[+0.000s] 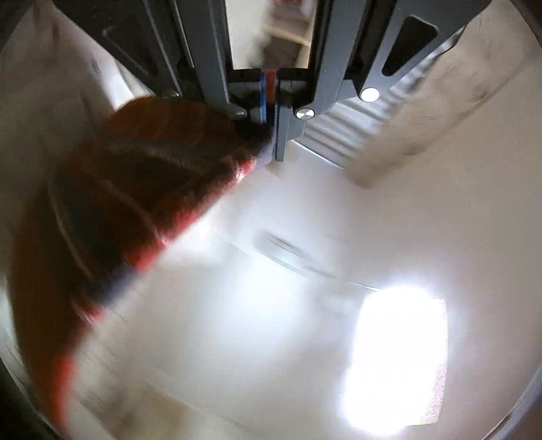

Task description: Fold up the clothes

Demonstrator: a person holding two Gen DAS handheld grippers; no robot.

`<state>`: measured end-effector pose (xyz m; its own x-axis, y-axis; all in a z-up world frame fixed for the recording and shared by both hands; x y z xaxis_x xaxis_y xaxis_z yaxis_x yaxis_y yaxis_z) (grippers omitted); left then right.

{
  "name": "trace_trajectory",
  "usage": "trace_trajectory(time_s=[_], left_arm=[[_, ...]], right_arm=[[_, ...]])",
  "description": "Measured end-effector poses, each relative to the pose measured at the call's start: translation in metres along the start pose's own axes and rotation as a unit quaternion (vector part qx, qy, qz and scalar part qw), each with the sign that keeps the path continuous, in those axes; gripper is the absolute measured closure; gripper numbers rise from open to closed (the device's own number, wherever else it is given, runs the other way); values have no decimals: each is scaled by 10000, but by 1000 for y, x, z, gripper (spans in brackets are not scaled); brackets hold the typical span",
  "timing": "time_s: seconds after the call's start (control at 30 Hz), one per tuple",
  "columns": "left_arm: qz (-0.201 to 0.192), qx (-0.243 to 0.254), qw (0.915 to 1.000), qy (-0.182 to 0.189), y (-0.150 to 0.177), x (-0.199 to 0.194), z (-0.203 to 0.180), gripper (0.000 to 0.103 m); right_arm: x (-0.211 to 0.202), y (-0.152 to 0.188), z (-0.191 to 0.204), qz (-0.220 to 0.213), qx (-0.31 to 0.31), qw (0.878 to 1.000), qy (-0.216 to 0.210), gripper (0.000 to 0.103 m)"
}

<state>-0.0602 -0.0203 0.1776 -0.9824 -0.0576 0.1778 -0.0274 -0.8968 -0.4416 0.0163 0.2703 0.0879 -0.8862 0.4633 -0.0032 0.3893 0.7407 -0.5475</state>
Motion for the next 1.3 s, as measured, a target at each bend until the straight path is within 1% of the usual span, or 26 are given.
trace_trajectory(time_s=[0.03, 0.07, 0.1, 0.13, 0.17, 0.2, 0.23, 0.3, 0.33, 0.37, 0.4, 0.43, 0.47, 0.57, 0.6, 0.67, 0.77, 0.87, 0.9, 0.93, 1.0, 1.03, 1.1, 1.2, 1.27, 1.3], left_arm=[[-376, -204, 9987, -281, -4, -22, 28, 100], [-639, -169, 9965, -505, -3, -42, 42, 100], [-854, -61, 9938, -714, -1, -62, 51, 100], [-989, 103, 9923, -739, 5, -80, 51, 100], [-1061, 253, 9920, -634, 13, -96, 45, 100], [-1079, 402, 9921, -493, 23, -110, 32, 100], [-1034, 648, 9922, -261, 38, -123, 9, 99], [-900, 1083, 9898, 192, 65, -141, -39, 100], [-791, 1287, 9873, 501, 79, -149, -66, 99], [-649, 1482, 9828, 893, 95, -158, -97, 99], [-517, 1639, 9771, 1253, 109, -168, -125, 99], [-357, 1799, 9689, 1662, 127, -177, -157, 100], [-252, 1937, 9613, 1943, 139, -184, -179, 100], [-15, 2114, 9434, 2556, 166, -194, -221, 100], [63, 2164, 9366, 2756, 174, -197, -234, 100], [172, 2186, 9291, 2978, 184, -197, -249, 100], [292, 2221, 9212, 3181, 188, -194, -265, 100], [62, 2470, 9135, 3233, 178, -191, -296, 98], [-16, 2584, 9106, 3226, 172, -203, -302, 94], [-130, 2744, 9072, 3186, 171, -213, -313, 80], [-349, 2967, 8986, 3215, 170, -216, -331, 65], [-396, 3061, 8950, 3219, 168, -213, -336, 65], [-468, 3227, 8874, 3258, 174, -204, -345, 65], [-670, 3527, 8750, 3246, 177, -198, -360, 65], [-800, 3662, 8707, 3184, 178, -196, -367, 67], [-823, 3668, 8707, 3171, 177, -193, -369, 67]], right_arm=[[-16, -13, -29, -250, 254, 9992, 206, 102], [-40, -21, -61, -549, 497, 9962, 458, 102], [-58, -22, -76, -698, 586, 9940, 613, 102], [-74, -22, -90, -826, 656, 9916, 755, 102], [-92, -15, -97, -893, 673, 9899, 867, 102], [-101, -6, -94, -861, 647, 9904, 863, 102], [-108, 4, -91, -818, 616, 9912, 845, 102], [-109, 34, -53, -487, 415, 9966, 511, 102], [-109, 50, -33, -313, 310, 9985, 335, 102], [-108, 65, -14, -139, 204, 9996, 159, 102], [-109, 80, 8, 53, 145, 9999, -61, 102], [-109, 95, 29, 247, 92, 9992, -286, 102], [-106, 113, 53, 455, 31, 9974, -555, 102], [-104, 159, 117, 1037, -108, 9864, -1267, 102], [-104, 170, 132, 1165, -140, 9830, -1411, 102], [-103, 186, 154, 1370, -159, 9763, -1668, 102], [-102, 198, 177, 1592, -204, 9671, -1976, 102], [-96, 200, 191, 1755, -284, 9597, -2178, 102], [-99, 203, 192, 1786, -288, 9584, -2209, 102], [-102, 207, 192, 1818, -289, 9570, -2240, 102], [-98, 207, 195, 1855, -299, 9555, -2274, 102], [-102, 202, 197, 1878, -299, 9549, -2280, 102], [-103, 205, 199, 1962, -283, 9526, -2310, 102], [-94, 207, 205, 2054, -269, 9493, -2366, 102], [-92, 210, 210, 2122, -249, 9474, -2381, 102], [-89, 211, 211, 2167, -234, 9463, -2388, 102]])
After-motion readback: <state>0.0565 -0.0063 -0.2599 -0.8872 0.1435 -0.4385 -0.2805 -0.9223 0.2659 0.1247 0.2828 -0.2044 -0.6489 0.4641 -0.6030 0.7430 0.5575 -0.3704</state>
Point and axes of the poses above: each gripper's, at about its wrist camera, not at the fingertips, and x roughly the way its jaws point, z to its left, y to its underside, the point moved 1 cm from there along x, roughly the way its jaws point, and after that the axes turned 10 degrees about x, right-handed, at the moved point
